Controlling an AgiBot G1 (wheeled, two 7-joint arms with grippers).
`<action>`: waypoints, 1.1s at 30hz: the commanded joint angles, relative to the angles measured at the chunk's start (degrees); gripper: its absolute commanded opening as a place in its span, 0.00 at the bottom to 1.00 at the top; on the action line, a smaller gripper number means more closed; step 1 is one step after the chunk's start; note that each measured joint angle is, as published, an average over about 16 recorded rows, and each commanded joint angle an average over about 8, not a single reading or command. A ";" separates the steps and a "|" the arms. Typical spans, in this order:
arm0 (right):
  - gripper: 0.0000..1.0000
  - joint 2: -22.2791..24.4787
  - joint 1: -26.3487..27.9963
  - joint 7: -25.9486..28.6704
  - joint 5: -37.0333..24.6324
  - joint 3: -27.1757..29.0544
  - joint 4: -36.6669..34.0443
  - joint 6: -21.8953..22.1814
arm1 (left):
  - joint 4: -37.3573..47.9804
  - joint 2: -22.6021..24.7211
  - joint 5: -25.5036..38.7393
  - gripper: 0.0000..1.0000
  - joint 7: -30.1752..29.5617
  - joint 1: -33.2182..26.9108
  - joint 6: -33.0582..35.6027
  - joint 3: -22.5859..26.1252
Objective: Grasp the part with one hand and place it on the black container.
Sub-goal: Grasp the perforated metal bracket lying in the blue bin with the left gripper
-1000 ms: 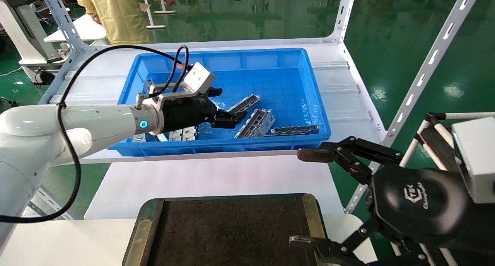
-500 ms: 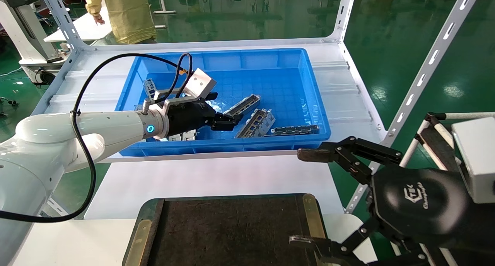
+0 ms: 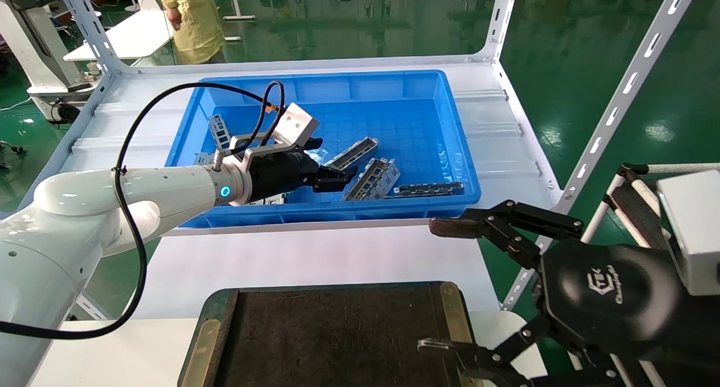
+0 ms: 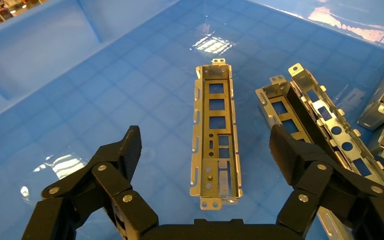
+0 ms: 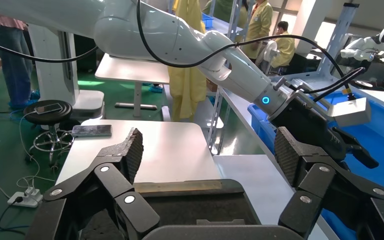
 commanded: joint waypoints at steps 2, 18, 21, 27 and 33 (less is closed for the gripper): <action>0.00 0.00 0.00 0.00 0.00 0.00 0.00 0.00 | -0.28 -0.01 -0.32 0.00 -0.42 0.28 -0.35 0.51; 0.00 0.01 0.01 -0.01 0.02 -0.03 0.00 0.01 | -0.90 -0.08 -2.54 0.00 -1.25 1.23 -1.86 2.84; 0.00 0.01 0.01 -0.02 0.02 -0.03 0.00 0.01 | -0.97 -0.08 -2.99 0.00 -1.32 1.35 -2.05 3.24; 0.00 0.02 0.01 -0.02 0.03 -0.04 0.00 0.02 | -1.10 -0.12 -3.89 0.00 -1.33 1.47 -2.51 4.01; 0.00 0.02 0.01 -0.02 0.03 -0.05 0.00 0.02 | -1.31 -0.19 -4.95 0.00 -0.95 1.10 -3.91 4.49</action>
